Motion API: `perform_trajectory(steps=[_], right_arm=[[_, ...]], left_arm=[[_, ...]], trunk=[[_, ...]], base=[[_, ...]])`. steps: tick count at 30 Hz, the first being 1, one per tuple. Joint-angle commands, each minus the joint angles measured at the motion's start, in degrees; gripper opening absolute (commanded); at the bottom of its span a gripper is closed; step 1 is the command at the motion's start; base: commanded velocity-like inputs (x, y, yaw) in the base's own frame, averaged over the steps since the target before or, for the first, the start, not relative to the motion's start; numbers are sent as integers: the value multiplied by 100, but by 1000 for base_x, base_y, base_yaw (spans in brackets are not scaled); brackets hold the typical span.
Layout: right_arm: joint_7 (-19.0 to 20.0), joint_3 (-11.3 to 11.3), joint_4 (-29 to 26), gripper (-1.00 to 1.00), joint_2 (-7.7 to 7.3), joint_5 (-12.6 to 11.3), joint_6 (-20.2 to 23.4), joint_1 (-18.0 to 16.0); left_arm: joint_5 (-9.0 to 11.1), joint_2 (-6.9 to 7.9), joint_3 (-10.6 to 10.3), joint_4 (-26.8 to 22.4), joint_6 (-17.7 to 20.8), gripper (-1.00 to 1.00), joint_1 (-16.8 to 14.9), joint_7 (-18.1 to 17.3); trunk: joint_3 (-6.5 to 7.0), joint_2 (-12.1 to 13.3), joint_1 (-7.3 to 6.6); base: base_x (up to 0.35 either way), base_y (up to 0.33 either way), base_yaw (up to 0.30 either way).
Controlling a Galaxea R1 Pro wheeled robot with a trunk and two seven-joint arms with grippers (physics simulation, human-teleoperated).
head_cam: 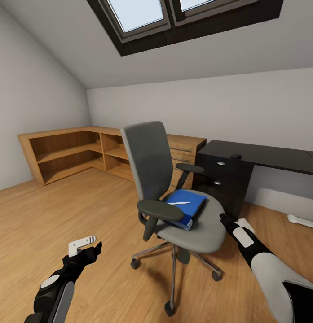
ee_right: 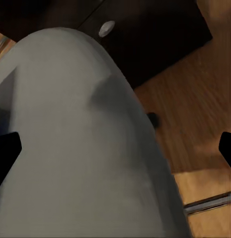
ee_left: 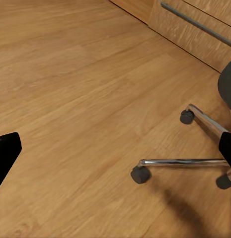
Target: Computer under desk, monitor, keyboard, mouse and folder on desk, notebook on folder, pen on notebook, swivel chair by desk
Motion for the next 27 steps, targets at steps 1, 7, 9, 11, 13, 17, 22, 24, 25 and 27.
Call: perform_trajectory(steps=[1, 7, 9, 11, 13, 17, 22, 24, 25, 27], right_arm=[[-24, -8, -14, 100, -5, -39, 30, 0], [-21, -8, -5, 100, -18, -39, 30, 0], [-21, -8, -1, 100, -18, -39, 30, 0], [-21, -8, 4, 100, -16, -39, 30, 0], [-21, -8, 13, 100, -13, -39, 30, 0], [-26, -8, 21, 100, -3, -45, 30, 0], [-28, -1, 29, 100, 18, -62, 34, 0], [-29, -1, 30, 100, 19, -63, 36, 0], [-29, 0, 30, 100, 21, -64, 37, 0], [-29, 0, 33, 100, 22, -64, 37, 0]], left_arm=[[62, -3, 3, -8, 28, 100, -3, 36], [62, -3, 3, -9, 27, 100, -3, 30], [62, -3, 3, -9, 24, 100, -3, 30], [62, -3, 3, -10, 25, 100, -3, 31], [62, -3, 3, -11, 27, 100, -3, 32], [62, -3, 3, -12, 27, 100, -3, 31], [62, -3, 3, -12, 25, 100, -3, 30], [62, -3, 3, -13, 26, 100, -3, 30], [62, -3, 3, -13, 26, 100, -3, 30], [62, -3, 3, -14, 25, 100, -3, 29]], trunk=[[-6, -3, -1], [-6, -3, -1], [-6, -3, -1], [-6, -3, -1], [-6, -3, -1], [-6, -3, -1], [-6, -3, -1], [-6, -3, -1], [-6, -3, -1], [-6, -3, -1]], base=[[0, 0, -77], [0, 0, -222], [0, 0, -260], [-32, 0, -264], [-157, 0, -238], [-266, 0, -110], [-162, 0, -20], [-29, 0, -3], [-21, 0, -2], [-15, 0, -2]])
